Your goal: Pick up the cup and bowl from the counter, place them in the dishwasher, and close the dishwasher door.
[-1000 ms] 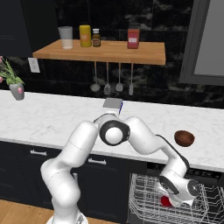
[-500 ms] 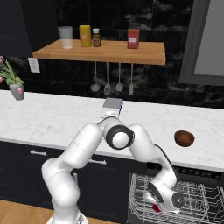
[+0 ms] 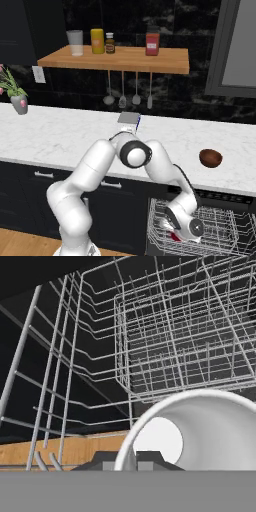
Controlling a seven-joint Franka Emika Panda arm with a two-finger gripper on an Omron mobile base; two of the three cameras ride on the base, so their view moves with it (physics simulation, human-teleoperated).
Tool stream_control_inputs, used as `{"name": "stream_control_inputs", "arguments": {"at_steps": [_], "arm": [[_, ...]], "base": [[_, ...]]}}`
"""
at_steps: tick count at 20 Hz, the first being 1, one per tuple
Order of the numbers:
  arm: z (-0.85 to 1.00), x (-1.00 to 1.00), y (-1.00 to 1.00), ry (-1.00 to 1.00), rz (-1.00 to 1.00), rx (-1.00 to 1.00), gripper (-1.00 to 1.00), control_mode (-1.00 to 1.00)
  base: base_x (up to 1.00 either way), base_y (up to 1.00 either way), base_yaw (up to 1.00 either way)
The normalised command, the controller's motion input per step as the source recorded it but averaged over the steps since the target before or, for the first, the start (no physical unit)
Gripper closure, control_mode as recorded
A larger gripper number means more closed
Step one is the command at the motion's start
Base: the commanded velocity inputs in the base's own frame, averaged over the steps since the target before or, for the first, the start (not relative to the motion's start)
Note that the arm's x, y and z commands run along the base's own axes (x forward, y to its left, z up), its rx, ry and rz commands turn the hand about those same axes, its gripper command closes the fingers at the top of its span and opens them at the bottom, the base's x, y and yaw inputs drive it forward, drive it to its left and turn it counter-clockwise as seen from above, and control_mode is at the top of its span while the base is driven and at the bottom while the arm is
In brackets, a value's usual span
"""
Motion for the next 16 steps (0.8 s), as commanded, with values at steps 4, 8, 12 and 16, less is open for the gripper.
{"name": "stream_control_inputs", "arguments": {"at_steps": [4, 8, 12, 16], "arm": [[0.02, 0.34, 0.43, 0.03, 0.0, -0.1, 1.0, -1.0], [0.0, 0.41, 0.52, 0.06, -0.02, -0.1, -1.0, -1.0], [0.0, 0.09, 0.06, 0.0, 0.0, 0.0, -1.0, -1.0], [0.04, 0.02, 0.0, 0.0, 0.0, -0.02, -1.0, -1.0]], "base": [[0.0, 0.0, 0.0], [0.0, 0.0, 0.0], [0.0, 0.0, 0.0], [0.0, 0.0, 0.0]]}}
